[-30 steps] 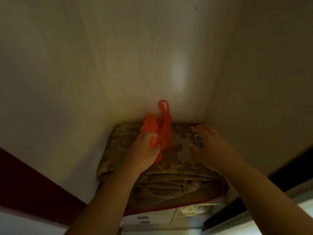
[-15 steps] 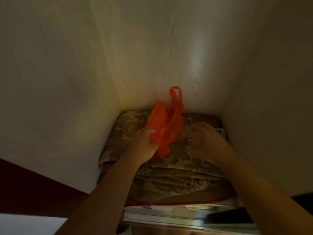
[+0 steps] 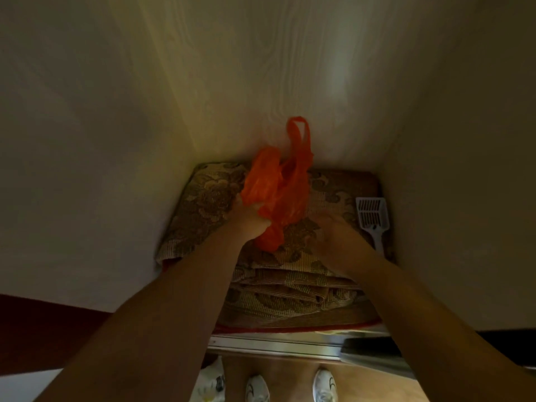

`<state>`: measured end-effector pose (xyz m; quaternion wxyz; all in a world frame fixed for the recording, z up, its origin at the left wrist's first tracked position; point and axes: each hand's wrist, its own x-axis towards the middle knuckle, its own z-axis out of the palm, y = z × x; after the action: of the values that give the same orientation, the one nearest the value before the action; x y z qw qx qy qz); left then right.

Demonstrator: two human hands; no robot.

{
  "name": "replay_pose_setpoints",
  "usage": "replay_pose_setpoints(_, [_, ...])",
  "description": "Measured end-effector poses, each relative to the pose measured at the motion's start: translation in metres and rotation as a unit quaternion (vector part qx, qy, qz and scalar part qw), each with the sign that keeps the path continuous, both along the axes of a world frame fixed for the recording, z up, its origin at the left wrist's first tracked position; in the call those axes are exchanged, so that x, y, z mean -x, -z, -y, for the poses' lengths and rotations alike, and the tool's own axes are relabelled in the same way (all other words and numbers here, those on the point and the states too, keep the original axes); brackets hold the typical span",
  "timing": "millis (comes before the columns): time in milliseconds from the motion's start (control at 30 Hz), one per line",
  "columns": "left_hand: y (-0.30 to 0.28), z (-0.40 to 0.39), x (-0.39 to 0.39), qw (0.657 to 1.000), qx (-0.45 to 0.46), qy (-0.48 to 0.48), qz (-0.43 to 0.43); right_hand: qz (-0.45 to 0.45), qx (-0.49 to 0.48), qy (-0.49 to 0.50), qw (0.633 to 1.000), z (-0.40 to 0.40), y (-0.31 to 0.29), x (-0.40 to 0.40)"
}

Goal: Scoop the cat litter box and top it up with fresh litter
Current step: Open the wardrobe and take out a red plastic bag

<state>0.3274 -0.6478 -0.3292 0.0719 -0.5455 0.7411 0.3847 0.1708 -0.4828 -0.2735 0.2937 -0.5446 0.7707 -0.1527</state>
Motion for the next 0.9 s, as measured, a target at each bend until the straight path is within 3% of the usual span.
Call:
replay_pose_setpoints(100, [-0.004,0.000,0.003,0.999,0.000,0.031,-0.032,0.020,0.029,0.000,0.999,0.002,-0.005,0.001])
replay_pose_setpoints(233, [-0.011,-0.011,0.004,0.988,0.027,0.003,-0.152,0.081,0.076,0.005,0.994,0.003,-0.017,0.004])
replay_pose_setpoints(333, [-0.022,-0.022,0.004,0.981,0.068,-0.016,-0.179,0.132,0.084,0.029,0.987,0.002,-0.030,0.005])
replay_pose_setpoints(433, [-0.050,-0.038,0.007,0.958,0.138,-0.002,-0.251,0.276,0.104,0.086,0.952,0.000,-0.052,0.006])
replay_pose_setpoints(500, [-0.077,-0.053,0.009,0.939,0.165,0.005,-0.302,0.319,0.128,0.118,0.932,-0.001,-0.068,0.007])
replay_pose_setpoints(733, [-0.149,-0.102,0.011,0.902,0.186,0.091,-0.378,0.340,0.169,0.157,0.912,-0.005,-0.122,0.011])
replay_pose_setpoints(900, [-0.170,-0.126,0.012,0.882,0.237,0.162,-0.373,0.151,0.246,0.134,0.948,-0.015,-0.146,0.009])
